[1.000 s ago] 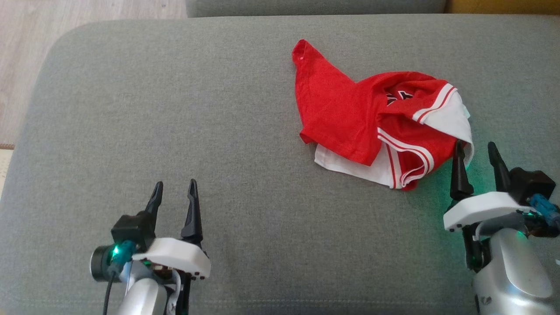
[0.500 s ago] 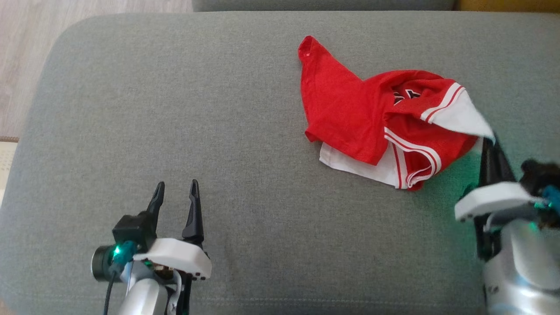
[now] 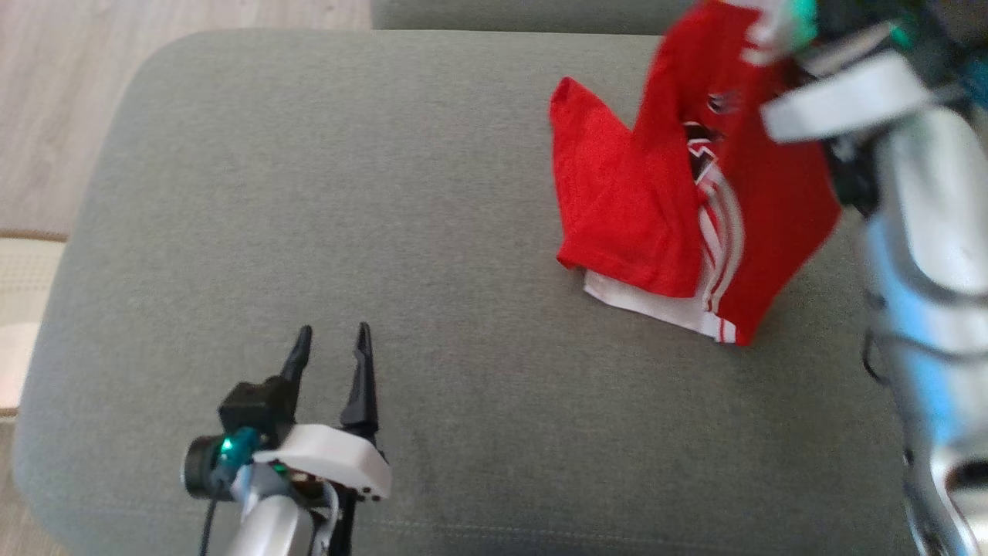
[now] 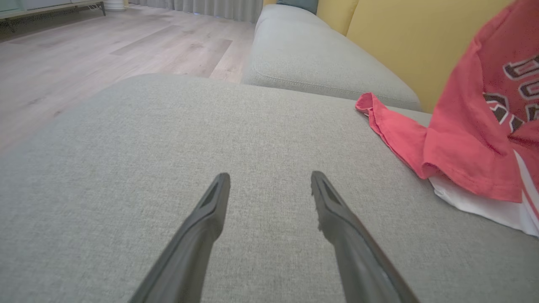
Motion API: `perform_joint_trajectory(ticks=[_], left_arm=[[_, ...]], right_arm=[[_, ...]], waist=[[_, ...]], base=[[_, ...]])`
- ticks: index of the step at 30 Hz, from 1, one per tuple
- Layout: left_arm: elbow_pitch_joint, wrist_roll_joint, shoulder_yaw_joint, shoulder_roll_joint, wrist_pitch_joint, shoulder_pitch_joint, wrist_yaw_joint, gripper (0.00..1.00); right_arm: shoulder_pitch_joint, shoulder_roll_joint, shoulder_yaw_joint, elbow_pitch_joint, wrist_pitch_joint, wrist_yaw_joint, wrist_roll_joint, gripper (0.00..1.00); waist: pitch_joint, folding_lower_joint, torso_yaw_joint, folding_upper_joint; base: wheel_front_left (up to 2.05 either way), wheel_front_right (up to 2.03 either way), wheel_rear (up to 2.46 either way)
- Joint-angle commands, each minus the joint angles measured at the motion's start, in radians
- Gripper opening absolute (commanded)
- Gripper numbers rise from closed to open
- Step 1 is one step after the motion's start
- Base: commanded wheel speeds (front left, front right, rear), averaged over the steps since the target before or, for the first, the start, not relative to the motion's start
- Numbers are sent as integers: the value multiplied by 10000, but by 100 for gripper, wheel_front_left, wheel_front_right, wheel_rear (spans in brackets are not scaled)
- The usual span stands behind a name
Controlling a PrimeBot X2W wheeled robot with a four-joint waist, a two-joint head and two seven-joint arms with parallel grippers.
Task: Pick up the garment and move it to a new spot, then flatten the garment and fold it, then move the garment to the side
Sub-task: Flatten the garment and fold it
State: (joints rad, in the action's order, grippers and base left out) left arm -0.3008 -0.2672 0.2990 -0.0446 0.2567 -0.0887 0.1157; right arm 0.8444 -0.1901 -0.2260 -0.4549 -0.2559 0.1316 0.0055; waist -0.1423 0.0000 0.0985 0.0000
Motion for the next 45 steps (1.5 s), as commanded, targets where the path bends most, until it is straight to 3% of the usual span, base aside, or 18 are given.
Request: perform_joint_trajectory(ticks=[1, 4, 7, 12, 16, 22, 31, 33, 40, 45], left_arm=[[218, -39, -185, -56, 51, -323, 36, 100], [169, -178, 102, -56, 51, -314, 51, 100], [129, -344, 352, -56, 51, -306, 116, 100], [114, -479, 696, -56, 51, -252, 209, 100], [219, -532, 758, -56, 51, -168, 308, 100], [254, -454, 711, -56, 51, -207, 297, 100], [226, -171, 576, -56, 51, -575, 192, 100], [184, -96, 540, -56, 51, -631, 144, 100], [107, 14, 433, -56, 51, -707, 67, 100], [83, 24, 462, -56, 51, -682, 37, 100]], right_arm=[[572, 208, -403, 195, -58, -9, 167, 0], [1939, 620, -1682, -439, -45, -9, 438, 0], [3268, 1075, -2255, -1215, -48, -9, 744, 0], [4882, 1359, -1666, -2084, -55, -9, 975, 0], [5260, 1347, -805, -2470, -56, -9, 608, 0], [4150, 280, 52, -2730, -57, -9, 189, 0], [171, -1822, 1398, -4315, -58, -9, 81, 0], [-464, -1913, 1817, -4848, -58, -9, 171, 100], [-1294, -1698, 2491, -5403, -58, -9, 120, 100], [-1646, -908, 1945, -4672, -58, -9, 183, 100]], waist=[[81, 0, 234, 0], [173, 0, 646, 0], [261, 0, 1104, 0], [418, 0, 1666, 0], [351, 0, 1674, 0], [20, 0, 1157, 0], [-350, 0, 482, 0], [-408, 0, 363, 0], [-477, 0, 164, 0], [-421, 0, 178, 0]], base=[[0, 0, 0], [0, 0, 0], [0, 0, 0], [0, 0, 0], [0, 0, 0], [0, 0, 0], [0, 0, 0], [0, 0, 0], [0, 0, 0], [0, 0, 0]])
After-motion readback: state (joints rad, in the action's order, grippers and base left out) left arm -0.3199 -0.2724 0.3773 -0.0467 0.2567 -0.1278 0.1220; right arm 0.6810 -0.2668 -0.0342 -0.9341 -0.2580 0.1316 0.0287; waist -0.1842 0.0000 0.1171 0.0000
